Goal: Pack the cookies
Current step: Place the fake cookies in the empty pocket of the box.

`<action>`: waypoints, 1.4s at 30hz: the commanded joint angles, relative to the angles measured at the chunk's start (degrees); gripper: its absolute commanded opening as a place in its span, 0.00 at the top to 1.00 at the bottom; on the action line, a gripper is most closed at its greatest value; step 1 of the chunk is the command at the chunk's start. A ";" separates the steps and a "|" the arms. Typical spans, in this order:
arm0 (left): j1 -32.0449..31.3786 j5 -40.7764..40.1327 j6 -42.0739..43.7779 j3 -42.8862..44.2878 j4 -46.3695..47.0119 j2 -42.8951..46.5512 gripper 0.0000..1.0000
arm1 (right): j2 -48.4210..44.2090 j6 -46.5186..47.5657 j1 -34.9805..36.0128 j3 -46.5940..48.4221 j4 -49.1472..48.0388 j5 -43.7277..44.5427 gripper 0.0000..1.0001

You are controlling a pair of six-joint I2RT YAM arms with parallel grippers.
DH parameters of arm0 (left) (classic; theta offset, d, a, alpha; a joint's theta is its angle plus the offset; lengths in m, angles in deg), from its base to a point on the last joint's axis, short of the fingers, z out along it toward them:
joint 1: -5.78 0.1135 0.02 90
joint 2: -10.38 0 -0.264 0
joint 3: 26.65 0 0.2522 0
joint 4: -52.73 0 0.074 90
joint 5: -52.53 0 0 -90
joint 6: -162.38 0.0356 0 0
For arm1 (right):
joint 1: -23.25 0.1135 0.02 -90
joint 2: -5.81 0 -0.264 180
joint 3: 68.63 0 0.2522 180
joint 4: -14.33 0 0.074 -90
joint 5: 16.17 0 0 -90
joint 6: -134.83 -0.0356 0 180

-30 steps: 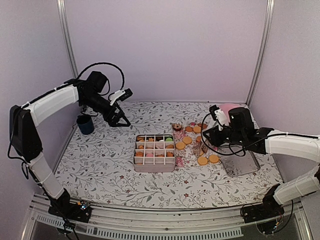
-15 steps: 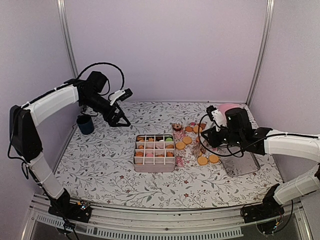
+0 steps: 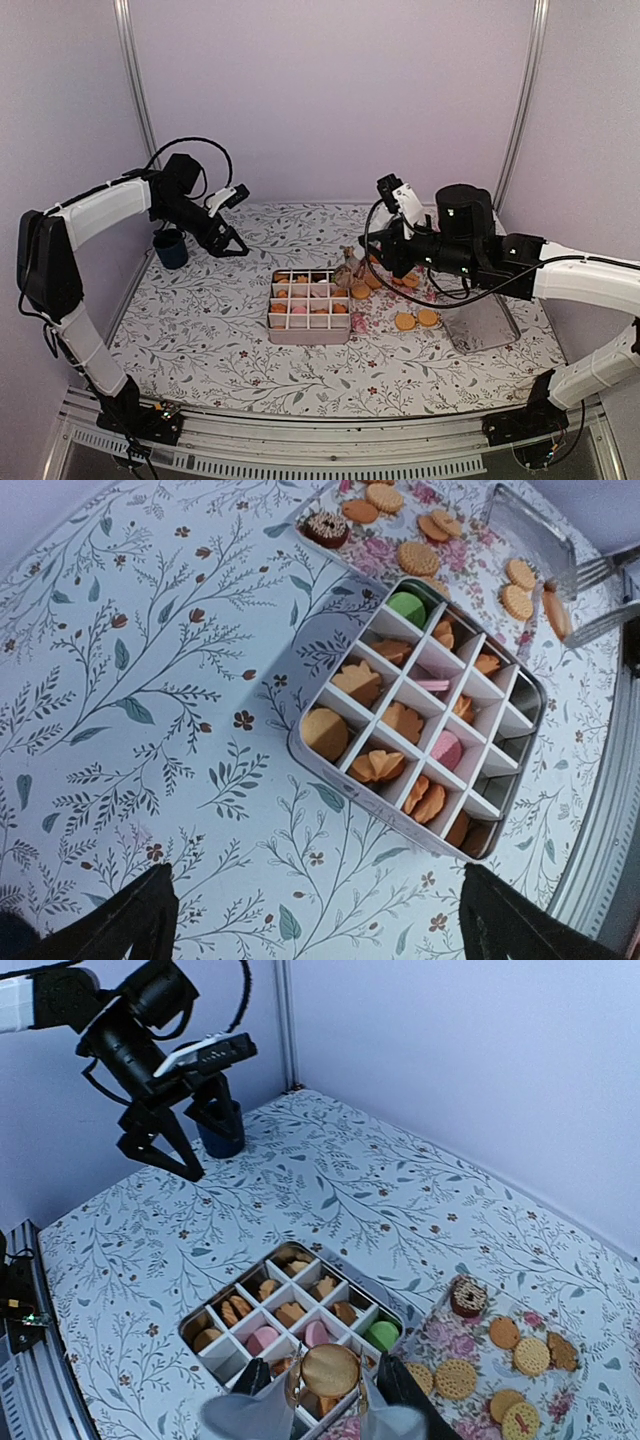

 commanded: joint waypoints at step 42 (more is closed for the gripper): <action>1.33 1.24 -0.42 -2.15 2.24 2.64 0.01 | 18.26 -1.54 7.41 9.67 -9.76 -8.32 0.59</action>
